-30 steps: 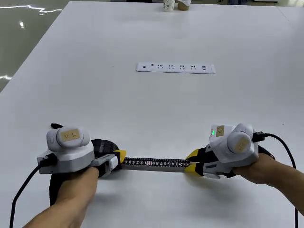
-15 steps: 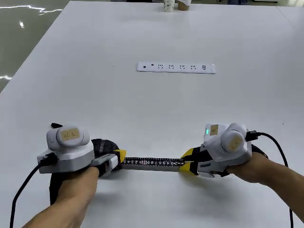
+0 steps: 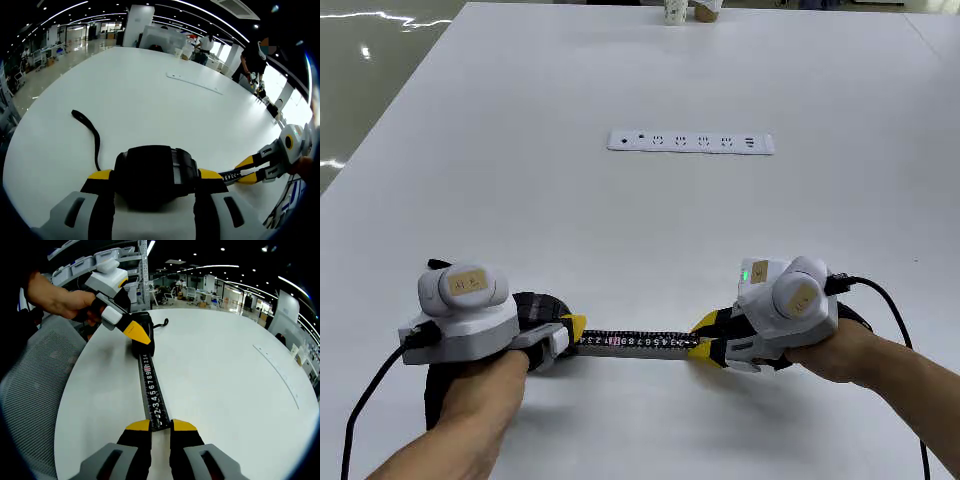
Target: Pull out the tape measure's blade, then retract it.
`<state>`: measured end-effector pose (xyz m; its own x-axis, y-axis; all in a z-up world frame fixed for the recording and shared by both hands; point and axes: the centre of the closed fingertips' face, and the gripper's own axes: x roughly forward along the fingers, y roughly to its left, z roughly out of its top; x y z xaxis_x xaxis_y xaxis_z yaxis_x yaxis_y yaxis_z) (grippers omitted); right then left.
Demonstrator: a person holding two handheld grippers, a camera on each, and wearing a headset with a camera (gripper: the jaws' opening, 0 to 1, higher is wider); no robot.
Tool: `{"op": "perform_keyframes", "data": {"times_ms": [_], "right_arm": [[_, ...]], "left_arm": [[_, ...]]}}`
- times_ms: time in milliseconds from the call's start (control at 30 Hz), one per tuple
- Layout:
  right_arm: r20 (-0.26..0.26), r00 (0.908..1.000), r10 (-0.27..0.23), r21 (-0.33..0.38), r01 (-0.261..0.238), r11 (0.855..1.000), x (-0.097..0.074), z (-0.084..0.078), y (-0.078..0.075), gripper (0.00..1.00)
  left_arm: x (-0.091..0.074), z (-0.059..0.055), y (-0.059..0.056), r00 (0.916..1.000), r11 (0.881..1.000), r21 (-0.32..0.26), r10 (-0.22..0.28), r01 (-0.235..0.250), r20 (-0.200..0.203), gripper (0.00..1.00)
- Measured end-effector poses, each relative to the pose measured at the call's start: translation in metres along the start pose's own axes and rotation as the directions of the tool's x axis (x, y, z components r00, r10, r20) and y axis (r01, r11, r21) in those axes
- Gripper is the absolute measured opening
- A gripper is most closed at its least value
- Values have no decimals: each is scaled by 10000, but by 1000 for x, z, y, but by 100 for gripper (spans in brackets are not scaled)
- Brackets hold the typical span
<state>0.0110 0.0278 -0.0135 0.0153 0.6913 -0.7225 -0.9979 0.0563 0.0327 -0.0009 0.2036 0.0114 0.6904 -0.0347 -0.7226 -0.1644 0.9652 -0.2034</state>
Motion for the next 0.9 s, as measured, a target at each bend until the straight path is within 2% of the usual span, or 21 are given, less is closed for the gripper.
{"op": "perform_keyframes", "data": {"times_ms": [900], "right_arm": [[145,9998,132,-10,-131,9999,16,15,1,10]], "left_arm": [[2,1,2,10000,10000,-79,-30,29,-44,59]]}}
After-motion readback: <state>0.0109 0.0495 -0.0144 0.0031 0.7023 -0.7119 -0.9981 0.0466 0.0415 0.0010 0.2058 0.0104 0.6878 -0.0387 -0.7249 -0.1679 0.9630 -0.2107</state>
